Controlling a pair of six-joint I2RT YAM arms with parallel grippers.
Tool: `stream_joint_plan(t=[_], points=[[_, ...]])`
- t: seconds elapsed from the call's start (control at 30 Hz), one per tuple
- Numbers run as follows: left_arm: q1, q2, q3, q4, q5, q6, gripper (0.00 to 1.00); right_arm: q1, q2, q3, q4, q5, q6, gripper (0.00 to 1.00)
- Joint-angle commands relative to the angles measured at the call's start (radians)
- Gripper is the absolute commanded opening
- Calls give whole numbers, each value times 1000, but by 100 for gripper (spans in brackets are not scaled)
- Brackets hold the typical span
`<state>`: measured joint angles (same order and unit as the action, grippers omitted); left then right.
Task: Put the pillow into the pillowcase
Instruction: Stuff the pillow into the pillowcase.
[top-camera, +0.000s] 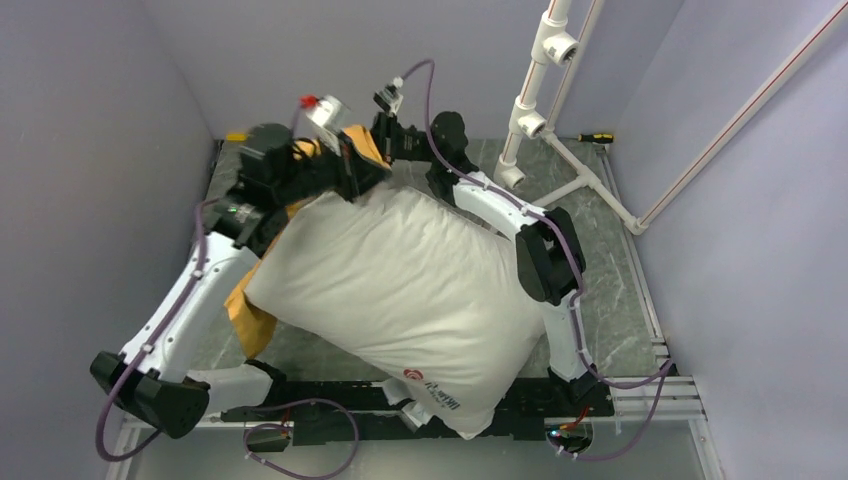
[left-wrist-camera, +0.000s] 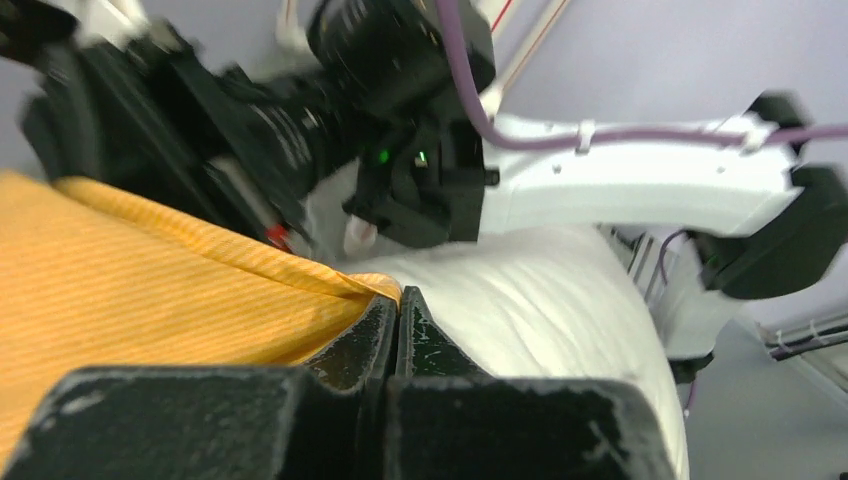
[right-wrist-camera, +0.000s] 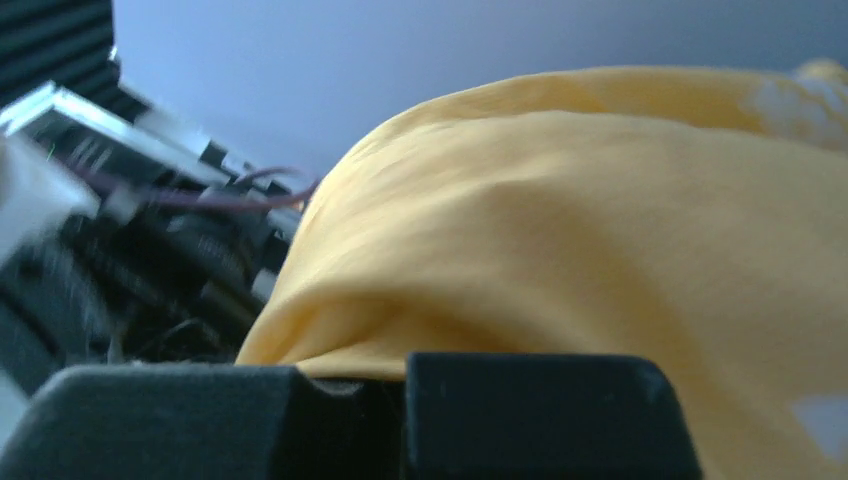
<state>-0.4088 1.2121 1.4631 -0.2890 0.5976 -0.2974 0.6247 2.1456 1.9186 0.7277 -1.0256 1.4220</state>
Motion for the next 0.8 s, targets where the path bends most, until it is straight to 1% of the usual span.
stream_joint_plan(t=[0.0,0.07,0.1,0.17,0.23,0.3,0.37,0.4,0.43,0.5,0.53,0.67,0.7,0.77], points=[[-222,-9,-135,20,42,-19,0,-53,-9,-196,176,233,164,0],[-310,13,-130,28,7,-19,0,-84,10,-174,193,225,194,0],[-353,32,-114,28,0,-12,0,-93,24,-128,178,218,194,0],[-435,86,-53,8,-17,23,0,-103,52,-29,132,197,187,0],[-508,150,47,-42,-42,81,0,-105,96,94,85,177,184,0],[-563,214,142,-85,-56,124,0,-105,133,194,62,171,184,0],[-597,254,199,-92,-62,140,0,-105,154,235,61,172,198,0],[-604,262,203,-81,-66,134,0,-106,159,239,68,174,206,0],[-605,263,190,-61,-83,119,0,-107,161,233,70,173,210,0],[-606,245,139,-59,-160,98,0,-111,150,199,72,162,208,0],[-606,227,106,-72,-221,89,0,-112,134,162,75,156,201,0],[-604,113,-45,-158,-572,33,0,-119,47,-40,81,141,168,0],[-604,88,-72,-195,-641,6,0,-122,37,-93,88,141,169,0],[-604,47,-92,-282,-710,-27,0,-126,24,-154,86,129,163,0]])
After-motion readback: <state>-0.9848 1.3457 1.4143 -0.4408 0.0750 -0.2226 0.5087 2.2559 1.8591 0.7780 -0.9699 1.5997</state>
